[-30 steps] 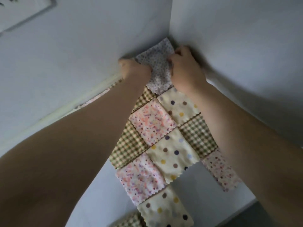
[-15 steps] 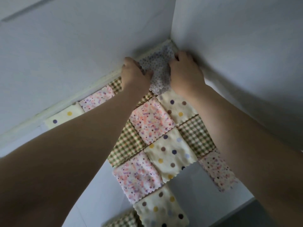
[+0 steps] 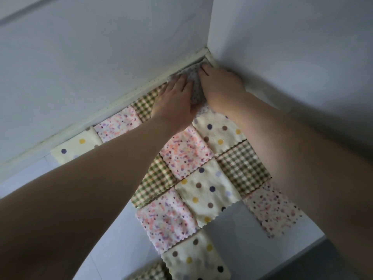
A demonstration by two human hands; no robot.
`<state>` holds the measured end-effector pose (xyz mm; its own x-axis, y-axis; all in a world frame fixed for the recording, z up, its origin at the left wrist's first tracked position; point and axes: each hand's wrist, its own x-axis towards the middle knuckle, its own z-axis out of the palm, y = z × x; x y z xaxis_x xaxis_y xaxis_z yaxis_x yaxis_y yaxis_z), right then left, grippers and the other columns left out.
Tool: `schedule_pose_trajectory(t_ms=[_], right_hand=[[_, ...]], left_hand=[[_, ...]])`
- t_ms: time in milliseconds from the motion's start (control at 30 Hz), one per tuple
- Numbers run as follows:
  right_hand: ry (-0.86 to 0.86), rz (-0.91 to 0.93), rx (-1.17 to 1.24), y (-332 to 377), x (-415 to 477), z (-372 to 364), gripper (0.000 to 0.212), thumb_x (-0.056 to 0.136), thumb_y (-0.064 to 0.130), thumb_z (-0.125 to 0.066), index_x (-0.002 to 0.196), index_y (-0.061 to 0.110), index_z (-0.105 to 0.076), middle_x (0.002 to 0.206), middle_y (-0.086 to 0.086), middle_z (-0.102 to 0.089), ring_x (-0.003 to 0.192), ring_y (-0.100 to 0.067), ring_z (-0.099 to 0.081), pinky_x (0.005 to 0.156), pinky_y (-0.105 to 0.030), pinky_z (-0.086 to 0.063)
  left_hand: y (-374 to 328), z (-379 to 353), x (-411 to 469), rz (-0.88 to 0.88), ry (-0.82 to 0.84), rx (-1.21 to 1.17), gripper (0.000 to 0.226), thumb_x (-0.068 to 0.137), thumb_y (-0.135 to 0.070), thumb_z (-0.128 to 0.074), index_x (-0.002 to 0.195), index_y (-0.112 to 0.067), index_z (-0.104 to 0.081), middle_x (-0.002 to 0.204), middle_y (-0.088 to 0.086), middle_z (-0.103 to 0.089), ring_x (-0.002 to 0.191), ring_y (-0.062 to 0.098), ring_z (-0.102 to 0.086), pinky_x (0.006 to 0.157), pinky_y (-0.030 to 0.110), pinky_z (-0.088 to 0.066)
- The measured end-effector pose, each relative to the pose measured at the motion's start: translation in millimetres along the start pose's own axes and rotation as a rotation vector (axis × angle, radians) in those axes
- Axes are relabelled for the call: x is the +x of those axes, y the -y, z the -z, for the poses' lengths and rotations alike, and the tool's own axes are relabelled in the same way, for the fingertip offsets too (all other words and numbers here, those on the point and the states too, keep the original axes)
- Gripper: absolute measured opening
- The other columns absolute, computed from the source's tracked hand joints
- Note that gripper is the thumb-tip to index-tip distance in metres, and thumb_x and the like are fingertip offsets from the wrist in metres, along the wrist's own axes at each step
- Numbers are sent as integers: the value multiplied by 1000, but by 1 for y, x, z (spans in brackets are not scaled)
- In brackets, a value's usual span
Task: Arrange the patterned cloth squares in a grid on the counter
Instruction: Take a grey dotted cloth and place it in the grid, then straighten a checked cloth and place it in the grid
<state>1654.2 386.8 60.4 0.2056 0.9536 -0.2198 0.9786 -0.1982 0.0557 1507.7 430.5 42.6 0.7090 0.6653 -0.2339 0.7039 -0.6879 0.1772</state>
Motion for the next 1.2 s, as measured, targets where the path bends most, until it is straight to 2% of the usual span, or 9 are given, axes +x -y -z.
schedule_pose_trajectory(t_ms=[200,433,533,633,733,867,1000,1133,1200], right_hand=[[-50,-50,-65,6,0,8,44,99,6,-46,143,5,-45,156,-10,-38,128,-33,-55,79,-44,-49],[8,0,-83,9,-8,13,52,100,3,-40,152,0,-35,162,-14,-28,132,-37,-50,90,-47,-51],[-6,-2,-40,9,-27,23,41,95,-3,-48,135,-1,-52,148,-15,-44,119,-40,-58,80,-47,-53],[-63,48,-17,20,-69,33,34,87,-4,-61,121,-2,-59,132,-18,-52,108,-41,-60,68,-42,-44],[-117,140,53,45,-124,30,33,87,-4,-54,120,-1,-61,128,-19,-57,105,-41,-59,70,-43,-44],[-129,217,220,86,-200,3,36,84,1,-54,118,2,-64,135,-19,-55,113,-39,-57,76,-47,-55],[-115,227,396,139,-258,-21,22,80,-2,-62,101,6,-65,114,-13,-58,97,-30,-59,61,-40,-56],[18,368,397,187,-293,-39,22,73,-4,-73,88,8,-63,96,-8,-55,81,-24,-55,54,-39,-52],[99,448,365,203,-303,-43,23,73,-3,-72,90,9,-63,97,-8,-53,83,-25,-54,55,-41,-52]], left_hand=[[3,4,6,-3,-10,4,57,108,-39,-29,160,-18,-24,168,4,-20,155,23,-15,126,40,-11],[-1,7,4,34,45,-29,57,108,-38,-32,161,-20,-21,169,1,-14,156,22,-8,127,41,-7],[-4,11,-21,3,-66,-76,54,107,-30,-36,158,-13,-29,167,7,-22,156,24,-13,127,41,-8],[-5,9,-71,-61,-201,-158,45,101,-23,-51,143,-9,-52,154,11,-46,147,30,-35,123,44,-24],[-7,-4,-136,-126,-212,-198,35,94,-17,-60,128,-11,-64,139,8,-58,135,30,-48,115,47,-37],[-6,-29,-226,-100,-179,-236,29,91,-15,-63,119,-15,-68,131,4,-62,127,27,-54,108,45,-42],[4,-50,-310,-15,-183,-283,27,84,-9,-71,110,-14,-71,120,4,-66,115,27,-59,96,43,-46],[25,-59,-378,38,-108,-288,27,85,-9,-71,110,-17,-71,114,2,-65,108,28,-61,93,43,-48],[38,-62,-402,41,-52,-277,25,86,-11,-71,111,-18,-71,112,0,-65,106,27,-62,93,42,-49]])
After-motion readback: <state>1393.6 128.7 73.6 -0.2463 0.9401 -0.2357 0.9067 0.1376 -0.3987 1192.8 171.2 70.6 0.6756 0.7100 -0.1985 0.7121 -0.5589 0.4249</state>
